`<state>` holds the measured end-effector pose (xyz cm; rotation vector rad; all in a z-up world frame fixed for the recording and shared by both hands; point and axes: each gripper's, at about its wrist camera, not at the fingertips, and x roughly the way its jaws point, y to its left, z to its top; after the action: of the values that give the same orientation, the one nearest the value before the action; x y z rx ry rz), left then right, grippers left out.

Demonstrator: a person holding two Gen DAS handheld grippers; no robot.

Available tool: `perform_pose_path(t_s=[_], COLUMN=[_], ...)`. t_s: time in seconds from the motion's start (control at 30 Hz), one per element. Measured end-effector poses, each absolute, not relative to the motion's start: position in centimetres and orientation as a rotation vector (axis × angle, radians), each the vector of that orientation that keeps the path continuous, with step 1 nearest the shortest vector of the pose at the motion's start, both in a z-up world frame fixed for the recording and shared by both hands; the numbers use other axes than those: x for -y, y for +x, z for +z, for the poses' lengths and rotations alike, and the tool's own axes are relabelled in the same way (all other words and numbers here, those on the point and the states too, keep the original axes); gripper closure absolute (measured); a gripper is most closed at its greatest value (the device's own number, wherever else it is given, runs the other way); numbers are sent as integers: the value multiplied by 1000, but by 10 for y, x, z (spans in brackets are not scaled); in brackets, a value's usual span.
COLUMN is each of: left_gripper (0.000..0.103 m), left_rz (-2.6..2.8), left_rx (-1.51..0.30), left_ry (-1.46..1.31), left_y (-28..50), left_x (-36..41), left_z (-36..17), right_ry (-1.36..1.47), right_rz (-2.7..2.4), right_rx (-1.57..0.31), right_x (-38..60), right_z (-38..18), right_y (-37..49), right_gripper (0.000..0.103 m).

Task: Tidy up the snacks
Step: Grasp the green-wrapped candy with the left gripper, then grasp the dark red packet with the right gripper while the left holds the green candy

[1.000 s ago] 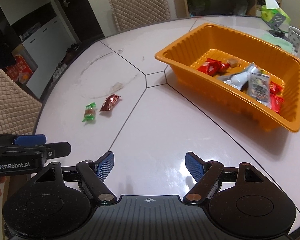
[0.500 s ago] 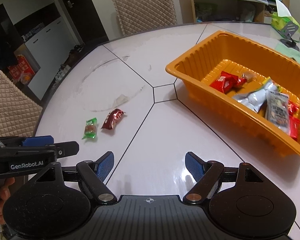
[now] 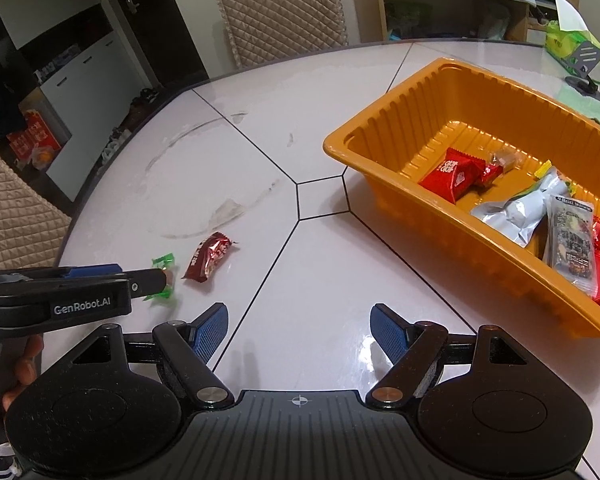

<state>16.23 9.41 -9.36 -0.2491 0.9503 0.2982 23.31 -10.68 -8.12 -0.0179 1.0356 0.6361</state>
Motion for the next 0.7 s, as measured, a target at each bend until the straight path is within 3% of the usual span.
perform_pose_path(t_s=[0.33,0.57,0.7], left_gripper=[72,85,85], left_rz=[285,273,270], left_rx=[-972,-999,-992], left_ry=[-223,-237,-231], left_y=[173,174,172], left_x=[-97,-100,-101], left_z=[-102,-109,-109], right_ry=[-19,-20,-21], right_rz=[624,635,653], right_rx=[-1057,-1060,-1054], right_x=[106,100,94], right_z=[-90,-94,-94], right_y=[242,245,246], right_gripper=[25,25,25])
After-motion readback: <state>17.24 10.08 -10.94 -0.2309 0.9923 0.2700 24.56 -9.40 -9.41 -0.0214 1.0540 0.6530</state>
